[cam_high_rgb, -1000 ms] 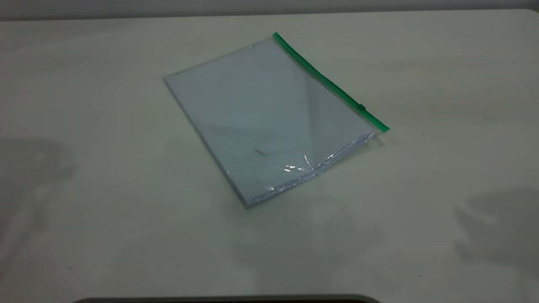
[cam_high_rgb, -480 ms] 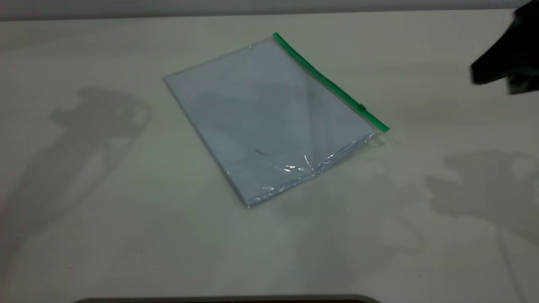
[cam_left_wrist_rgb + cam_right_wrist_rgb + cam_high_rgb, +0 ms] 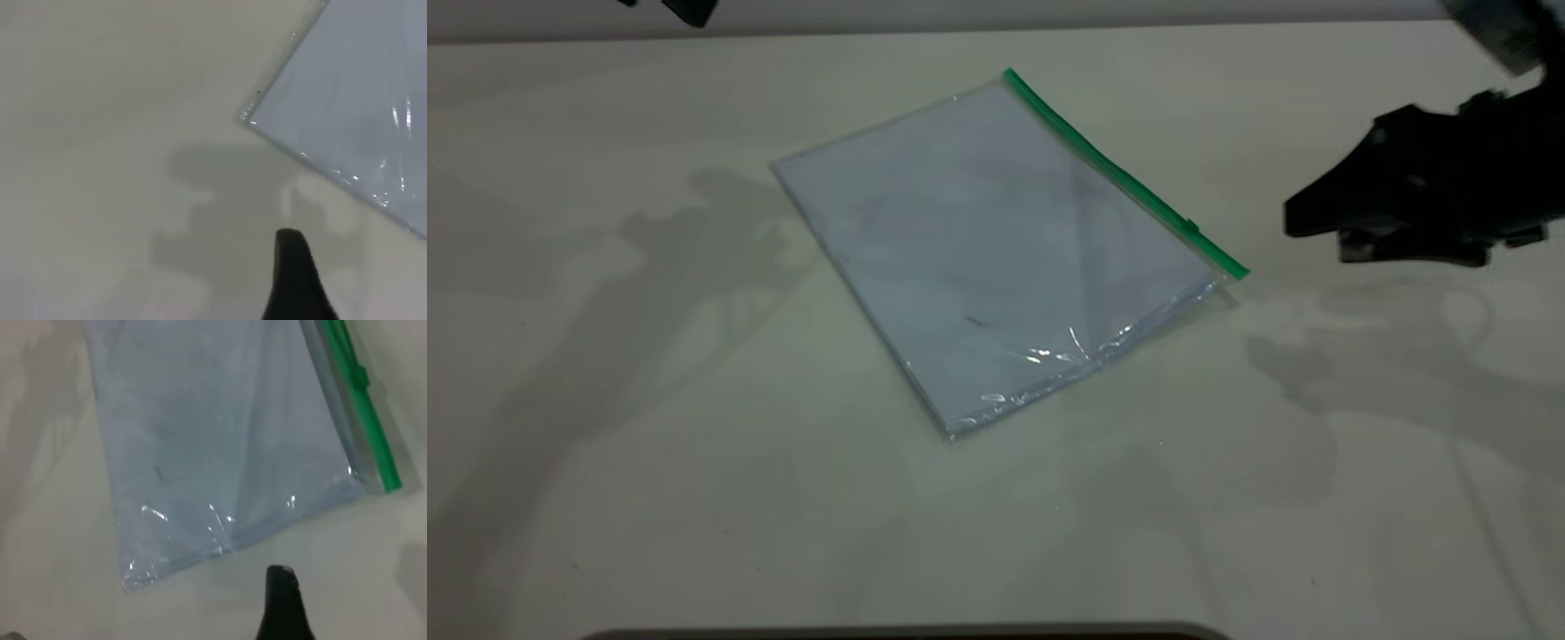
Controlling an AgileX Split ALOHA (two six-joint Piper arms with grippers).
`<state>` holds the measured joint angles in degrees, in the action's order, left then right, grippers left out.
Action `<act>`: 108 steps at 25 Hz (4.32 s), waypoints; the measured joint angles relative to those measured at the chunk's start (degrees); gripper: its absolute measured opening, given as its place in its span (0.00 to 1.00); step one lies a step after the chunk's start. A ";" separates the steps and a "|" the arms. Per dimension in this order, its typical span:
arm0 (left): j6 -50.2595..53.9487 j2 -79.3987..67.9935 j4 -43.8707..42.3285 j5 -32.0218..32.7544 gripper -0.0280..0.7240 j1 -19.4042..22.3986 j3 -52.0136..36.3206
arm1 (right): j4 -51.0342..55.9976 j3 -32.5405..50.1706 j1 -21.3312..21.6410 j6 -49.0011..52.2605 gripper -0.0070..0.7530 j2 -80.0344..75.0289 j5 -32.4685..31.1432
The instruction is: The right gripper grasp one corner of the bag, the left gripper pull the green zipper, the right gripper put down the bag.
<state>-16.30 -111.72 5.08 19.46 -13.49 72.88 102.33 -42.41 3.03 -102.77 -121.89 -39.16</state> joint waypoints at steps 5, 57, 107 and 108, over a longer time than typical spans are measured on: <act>0.00 -0.12 0.03 -0.11 0.77 -0.14 0.00 | 0.18 -5.30 0.00 -1.44 0.77 -7.86 -2.40; -1.74 -0.32 1.51 3.49 0.77 -0.36 1.95 | -4.10 -26.00 -6.07 -2.71 0.06 -21.82 -5.63; -76.29 -30.58 33.69 30.34 0.65 -11.30 46.32 | -21.49 -26.00 -11.02 -8.33 0.06 -7.82 3.49; -77.47 -30.58 33.81 31.35 0.65 -11.30 46.32 | -21.61 -26.00 -11.02 -8.84 0.06 -7.00 3.49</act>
<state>-93.78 -142.30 38.89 50.80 -24.79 119.20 80.72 -68.41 -7.99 -111.61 -128.89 -35.67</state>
